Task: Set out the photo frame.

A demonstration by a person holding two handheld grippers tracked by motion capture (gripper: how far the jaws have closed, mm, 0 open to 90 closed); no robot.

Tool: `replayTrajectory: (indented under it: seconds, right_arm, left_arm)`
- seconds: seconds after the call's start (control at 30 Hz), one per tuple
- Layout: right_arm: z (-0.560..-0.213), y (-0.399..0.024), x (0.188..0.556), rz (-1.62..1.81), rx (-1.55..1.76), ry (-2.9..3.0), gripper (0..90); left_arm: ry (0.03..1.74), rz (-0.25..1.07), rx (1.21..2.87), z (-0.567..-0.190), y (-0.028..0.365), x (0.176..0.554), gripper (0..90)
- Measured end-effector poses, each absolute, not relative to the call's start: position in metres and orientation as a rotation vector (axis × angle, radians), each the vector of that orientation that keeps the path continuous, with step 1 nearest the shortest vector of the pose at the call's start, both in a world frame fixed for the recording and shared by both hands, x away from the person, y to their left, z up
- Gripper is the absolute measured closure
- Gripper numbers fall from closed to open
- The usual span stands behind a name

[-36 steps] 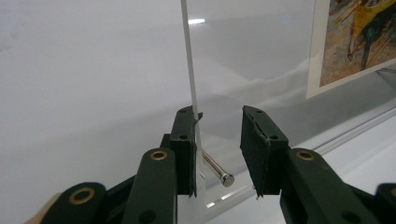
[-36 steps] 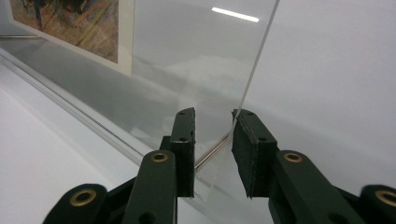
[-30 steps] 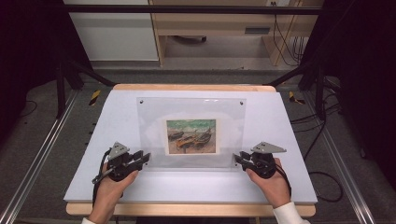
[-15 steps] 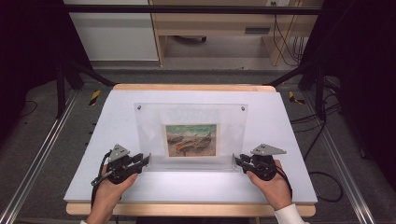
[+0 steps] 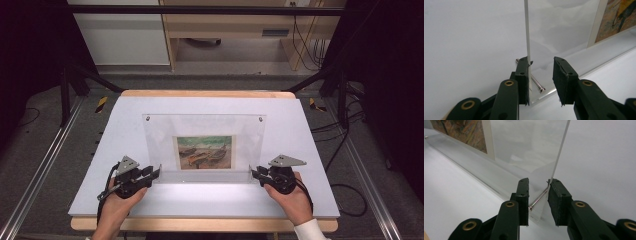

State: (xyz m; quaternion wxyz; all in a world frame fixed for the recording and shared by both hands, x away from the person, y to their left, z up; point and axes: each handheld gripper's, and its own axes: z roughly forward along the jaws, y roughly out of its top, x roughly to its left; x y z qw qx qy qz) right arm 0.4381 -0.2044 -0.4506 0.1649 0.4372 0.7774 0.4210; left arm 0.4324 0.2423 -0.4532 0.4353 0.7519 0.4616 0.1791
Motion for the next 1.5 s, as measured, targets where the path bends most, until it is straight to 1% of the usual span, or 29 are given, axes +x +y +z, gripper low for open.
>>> replayTrajectory:
  seconds: [1.03,1.5]
  right_arm:
    - [-0.4535,-0.2033,0.4356,1.19,1.244,2.237,69.2]
    - [-0.454,-0.2031,0.4358,1.197,1.236,2.235,68.2]
  left_arm:
    - [1.13,0.456,1.919,-0.4558,0.241,0.4276,65.2]
    - [1.128,0.454,1.91,-0.4567,0.2409,0.4271,64.5]
